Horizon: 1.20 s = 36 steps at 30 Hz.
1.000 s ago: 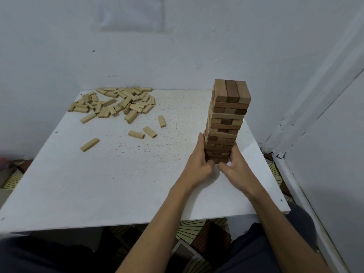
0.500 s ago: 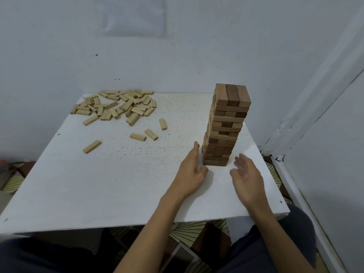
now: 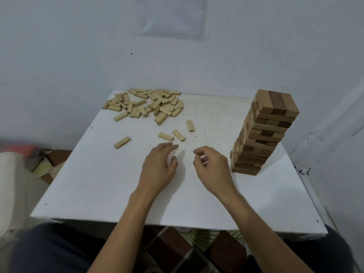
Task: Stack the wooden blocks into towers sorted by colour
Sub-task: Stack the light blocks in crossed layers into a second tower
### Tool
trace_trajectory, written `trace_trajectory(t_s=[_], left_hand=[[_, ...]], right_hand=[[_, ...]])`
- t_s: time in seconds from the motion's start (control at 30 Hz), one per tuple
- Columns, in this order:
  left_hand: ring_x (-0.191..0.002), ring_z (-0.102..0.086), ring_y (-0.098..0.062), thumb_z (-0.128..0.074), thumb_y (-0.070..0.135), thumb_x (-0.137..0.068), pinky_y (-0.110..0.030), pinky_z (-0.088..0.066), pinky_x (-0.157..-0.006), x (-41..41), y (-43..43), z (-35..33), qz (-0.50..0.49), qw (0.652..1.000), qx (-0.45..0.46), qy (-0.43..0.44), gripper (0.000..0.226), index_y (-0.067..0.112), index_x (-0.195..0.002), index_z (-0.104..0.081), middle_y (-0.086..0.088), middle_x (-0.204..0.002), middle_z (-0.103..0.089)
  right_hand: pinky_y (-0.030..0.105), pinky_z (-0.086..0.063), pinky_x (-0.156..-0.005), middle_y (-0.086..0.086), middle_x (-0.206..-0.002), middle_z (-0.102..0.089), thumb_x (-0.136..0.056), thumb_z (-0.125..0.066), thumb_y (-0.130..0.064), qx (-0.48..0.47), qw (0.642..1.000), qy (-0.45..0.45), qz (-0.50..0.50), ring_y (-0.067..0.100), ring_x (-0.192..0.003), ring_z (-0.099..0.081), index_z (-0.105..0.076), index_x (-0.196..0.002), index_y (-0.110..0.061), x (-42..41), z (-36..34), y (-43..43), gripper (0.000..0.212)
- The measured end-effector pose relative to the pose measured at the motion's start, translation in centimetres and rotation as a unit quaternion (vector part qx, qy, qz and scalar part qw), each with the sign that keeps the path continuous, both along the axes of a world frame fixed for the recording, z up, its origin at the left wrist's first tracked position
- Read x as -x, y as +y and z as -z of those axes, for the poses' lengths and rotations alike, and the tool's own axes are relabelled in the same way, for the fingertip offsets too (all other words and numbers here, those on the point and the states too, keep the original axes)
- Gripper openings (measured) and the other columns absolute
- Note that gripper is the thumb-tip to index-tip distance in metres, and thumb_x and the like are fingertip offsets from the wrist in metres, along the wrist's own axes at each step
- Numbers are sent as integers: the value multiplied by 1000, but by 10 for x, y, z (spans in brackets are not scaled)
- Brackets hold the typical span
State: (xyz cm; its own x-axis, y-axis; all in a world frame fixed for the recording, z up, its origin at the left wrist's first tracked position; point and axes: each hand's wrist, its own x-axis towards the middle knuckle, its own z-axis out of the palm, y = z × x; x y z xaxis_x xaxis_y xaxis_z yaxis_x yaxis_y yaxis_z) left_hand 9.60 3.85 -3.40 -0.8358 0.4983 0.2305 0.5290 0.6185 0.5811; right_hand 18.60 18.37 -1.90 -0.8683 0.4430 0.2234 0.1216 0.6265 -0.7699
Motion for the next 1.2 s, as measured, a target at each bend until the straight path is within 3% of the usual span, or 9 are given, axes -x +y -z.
trace_trajectory(t_s=[0.13,0.23,0.37,0.5,0.63,0.73,0.9,1.0,1.2], left_hand=[[-124,-50,-29,-60,19,-90,-47,-43,-101,42,-20,6,-83,995,32,48,39,20,-129,-62,-5,-140,-53],[-125,-49,-30,-61,16,-91,-47,-42,-102,67,-21,10,-54,996,42,64,41,21,-132,-60,-5,-141,-53],[-126,-48,-26,-54,11,-94,-38,-39,-103,85,-4,17,13,998,44,47,39,17,-132,-60,-5,-140,-54],[-123,-50,-21,-56,15,-95,-24,-35,-99,102,2,22,31,999,17,25,35,17,-129,-62,-2,-134,-57],[-118,-54,-14,-61,16,-90,-24,-41,-99,109,1,15,69,997,-20,-18,40,16,-130,-62,0,-131,-57],[-109,-55,-8,-65,21,-87,-4,-33,-88,112,-2,10,99,994,-3,-40,45,16,-132,-61,1,-133,-54],[-109,-54,-6,-65,34,-80,-19,-40,-91,101,-15,2,198,975,83,-57,64,21,-141,-52,6,-146,-46],[-93,-57,-2,-68,31,-82,-11,-41,-81,83,-24,2,219,970,86,-57,57,20,-137,-56,9,-136,-53],[-98,-53,-8,-58,47,-80,-26,-43,-87,46,-39,17,176,984,33,1,49,25,-123,-65,13,-116,-62]], right_hand=[[36,-43,-96,10,-135,-55,-97,-52,-25,-101,993,-51,-19,28,-121,-50,-57,-132,-13,65,6,9,38],[40,-35,-105,11,-152,-36,-97,-53,-45,-131,984,-113,-39,33,-137,-31,-45,-145,-19,96,10,17,55],[40,-38,-101,9,-148,-42,-89,-56,-61,-197,970,-137,-33,34,-128,-36,-48,-142,-21,119,19,20,67],[33,-39,-95,8,-133,-51,-91,-64,-39,-165,981,-83,-54,29,-121,-41,-61,-128,-12,126,24,18,47],[24,-38,-85,4,-119,-56,-90,-68,-26,-152,983,-44,-93,24,-107,-48,-64,-120,-10,123,28,14,35],[24,-41,-84,0,-116,-59,-88,-70,-26,-145,981,-38,-121,19,-103,-51,-66,-115,-12,115,27,16,30],[27,-48,-85,-6,-116,-60,-86,-72,-24,-117,972,-30,-203,11,-101,-55,-65,-113,-17,85,23,16,29],[28,-52,-84,-3,-117,-58,-84,-74,-21,-98,969,-20,-227,11,-98,-60,-67,-110,-14,65,22,14,28],[26,-46,-92,-3,-124,-60,-84,-74,-29,-148,970,-8,-191,13,-113,-52,-68,-113,-16,30,35,7,32]])
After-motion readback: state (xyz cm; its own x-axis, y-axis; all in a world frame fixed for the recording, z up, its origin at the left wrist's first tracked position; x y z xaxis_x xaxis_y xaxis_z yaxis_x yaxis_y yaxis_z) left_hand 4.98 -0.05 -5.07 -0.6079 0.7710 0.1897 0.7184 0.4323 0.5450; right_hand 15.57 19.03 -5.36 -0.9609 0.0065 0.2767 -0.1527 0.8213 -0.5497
